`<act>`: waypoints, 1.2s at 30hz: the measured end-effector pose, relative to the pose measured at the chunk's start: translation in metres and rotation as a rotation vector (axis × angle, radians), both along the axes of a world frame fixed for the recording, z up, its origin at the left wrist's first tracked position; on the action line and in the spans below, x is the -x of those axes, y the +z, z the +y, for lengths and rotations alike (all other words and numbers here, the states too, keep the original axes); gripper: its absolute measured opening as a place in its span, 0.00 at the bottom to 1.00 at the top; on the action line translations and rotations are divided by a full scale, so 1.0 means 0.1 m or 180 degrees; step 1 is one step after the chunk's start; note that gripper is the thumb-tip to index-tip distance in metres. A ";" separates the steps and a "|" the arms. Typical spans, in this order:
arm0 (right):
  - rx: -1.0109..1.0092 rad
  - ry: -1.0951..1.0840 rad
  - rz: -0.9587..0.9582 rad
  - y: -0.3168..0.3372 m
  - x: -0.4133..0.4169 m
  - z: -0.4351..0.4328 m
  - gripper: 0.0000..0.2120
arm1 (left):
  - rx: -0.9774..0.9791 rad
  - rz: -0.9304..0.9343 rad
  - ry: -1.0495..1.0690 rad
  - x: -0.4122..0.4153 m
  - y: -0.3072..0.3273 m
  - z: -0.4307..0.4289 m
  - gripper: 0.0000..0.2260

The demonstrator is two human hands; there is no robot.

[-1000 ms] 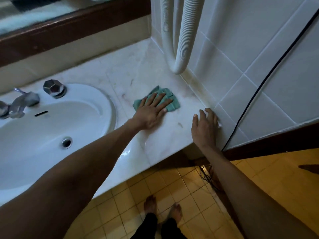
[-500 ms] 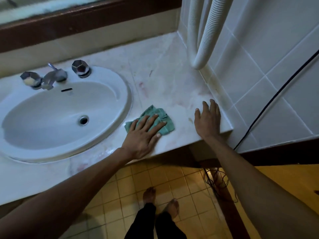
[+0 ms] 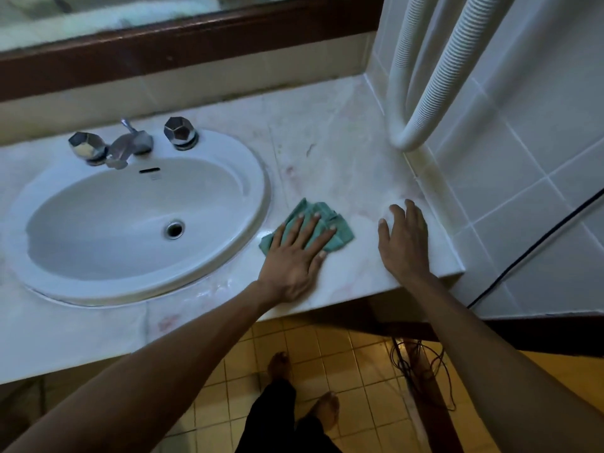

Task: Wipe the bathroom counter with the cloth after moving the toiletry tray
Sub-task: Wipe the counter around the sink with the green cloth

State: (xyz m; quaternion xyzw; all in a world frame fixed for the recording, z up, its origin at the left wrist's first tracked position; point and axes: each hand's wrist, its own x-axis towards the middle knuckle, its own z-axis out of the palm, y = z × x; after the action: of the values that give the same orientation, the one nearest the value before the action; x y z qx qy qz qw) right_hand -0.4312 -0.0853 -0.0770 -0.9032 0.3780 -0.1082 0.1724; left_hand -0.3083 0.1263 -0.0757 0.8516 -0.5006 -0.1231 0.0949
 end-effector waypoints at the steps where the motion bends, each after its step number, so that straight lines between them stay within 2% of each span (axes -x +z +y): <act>1: 0.0028 -0.0007 0.0016 0.00 -0.05 -0.02 0.20 | -0.0010 -0.0032 -0.0051 0.00 0.00 0.05 0.23; 5: 0.0094 -0.0107 0.0094 -0.04 -0.33 -0.10 0.22 | 0.0034 -0.0106 0.0001 -0.37 -0.02 -0.23 0.23; 10: 0.0131 -0.0241 0.0184 -0.09 -0.62 -0.16 0.24 | 0.0011 0.0076 0.0430 -1.18 -0.03 -0.95 0.23; 15: 0.0216 -0.0288 0.0249 -0.13 -0.81 -0.31 0.25 | -0.0117 0.0362 0.1168 -2.00 -0.01 -1.39 0.25; 18: 0.0226 -0.0370 0.0190 -0.13 -0.93 -0.41 0.25 | -0.0260 0.0399 0.1296 -2.30 0.03 -1.65 0.25; 21: 0.0226 -0.0423 0.0062 -0.12 -1.10 -0.51 0.25 | -0.0203 0.0308 0.1004 -2.25 0.02 -1.86 0.25; 25: 0.0142 -0.0553 -0.0031 -0.11 -1.30 -0.65 0.25 | -0.0112 0.0064 -0.0225 -1.90 0.00 -1.80 0.24; 29: -0.0034 -0.0680 -0.0331 -0.09 -1.53 -0.72 0.24 | -0.0008 -0.0088 -0.1057 -2.10 -0.04 -1.56 0.24; 36: 0.0050 -0.0956 -0.0550 -0.18 -1.82 -0.79 0.22 | 0.0019 -0.0016 -0.0834 -2.44 -0.04 -2.34 0.23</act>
State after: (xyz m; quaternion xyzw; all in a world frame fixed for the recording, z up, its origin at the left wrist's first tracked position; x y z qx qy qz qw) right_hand -0.2490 -0.1640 -0.0947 -0.8252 0.4916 -0.2128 0.1790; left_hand -0.0646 -0.1080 -0.0799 0.7790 -0.6081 -0.1308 0.0792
